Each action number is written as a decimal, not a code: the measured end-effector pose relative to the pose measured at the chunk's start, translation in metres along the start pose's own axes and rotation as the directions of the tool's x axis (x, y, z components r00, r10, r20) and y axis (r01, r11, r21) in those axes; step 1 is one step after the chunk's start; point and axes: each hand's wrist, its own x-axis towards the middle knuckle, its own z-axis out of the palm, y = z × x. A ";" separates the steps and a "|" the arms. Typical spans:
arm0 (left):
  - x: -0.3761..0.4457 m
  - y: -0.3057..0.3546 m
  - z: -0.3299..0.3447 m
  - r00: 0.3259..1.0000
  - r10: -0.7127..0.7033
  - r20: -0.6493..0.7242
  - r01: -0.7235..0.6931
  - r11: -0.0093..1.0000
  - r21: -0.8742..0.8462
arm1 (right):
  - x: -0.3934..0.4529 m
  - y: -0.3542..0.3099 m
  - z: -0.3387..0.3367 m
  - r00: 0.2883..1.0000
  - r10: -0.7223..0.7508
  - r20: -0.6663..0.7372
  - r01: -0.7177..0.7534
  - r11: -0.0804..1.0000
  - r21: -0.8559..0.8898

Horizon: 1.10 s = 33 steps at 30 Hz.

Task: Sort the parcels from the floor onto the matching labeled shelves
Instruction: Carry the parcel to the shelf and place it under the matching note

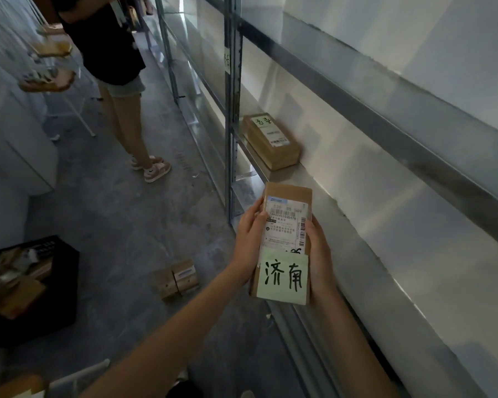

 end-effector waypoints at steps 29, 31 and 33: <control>0.228 0.075 -0.166 0.946 -0.037 0.321 0.016 0.997 0.069 | 0.154 0.009 0.231 0.945 0.019 -0.327 0.002 0.998 0.065; 0.246 0.082 -0.162 0.933 -0.032 0.357 0.006 0.997 0.075 | 0.176 0.008 0.233 0.939 0.030 -0.344 0.004 0.995 0.098; 0.263 0.087 -0.158 0.924 -0.043 0.379 0.010 0.996 0.090 | 0.195 0.008 0.234 0.939 0.027 -0.344 0.017 0.992 0.123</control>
